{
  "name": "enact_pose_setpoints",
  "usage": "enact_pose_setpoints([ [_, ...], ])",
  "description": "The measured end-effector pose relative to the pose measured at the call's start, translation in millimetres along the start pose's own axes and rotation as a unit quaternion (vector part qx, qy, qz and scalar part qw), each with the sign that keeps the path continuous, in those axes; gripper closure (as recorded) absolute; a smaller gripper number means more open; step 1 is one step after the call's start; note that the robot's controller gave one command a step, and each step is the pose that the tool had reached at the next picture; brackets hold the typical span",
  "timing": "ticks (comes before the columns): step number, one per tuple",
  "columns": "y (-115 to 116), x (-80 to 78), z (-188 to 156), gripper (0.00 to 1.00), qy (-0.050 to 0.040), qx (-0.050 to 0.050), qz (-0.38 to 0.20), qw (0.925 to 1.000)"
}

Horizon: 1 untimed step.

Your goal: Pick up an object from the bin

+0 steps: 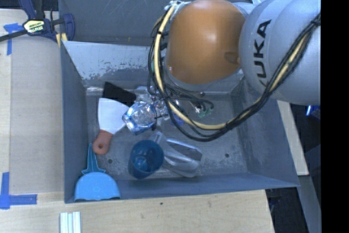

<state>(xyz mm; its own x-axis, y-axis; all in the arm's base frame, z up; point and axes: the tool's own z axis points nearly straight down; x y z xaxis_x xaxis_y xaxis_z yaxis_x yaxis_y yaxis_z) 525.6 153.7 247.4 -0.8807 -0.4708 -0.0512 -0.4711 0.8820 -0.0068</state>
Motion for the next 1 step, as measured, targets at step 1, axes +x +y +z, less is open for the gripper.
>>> enact_pose_setpoints([
  [1,-4.5,-2.4,-23.9,1.0,-0.0032,0.0,-0.002,1.0],
])
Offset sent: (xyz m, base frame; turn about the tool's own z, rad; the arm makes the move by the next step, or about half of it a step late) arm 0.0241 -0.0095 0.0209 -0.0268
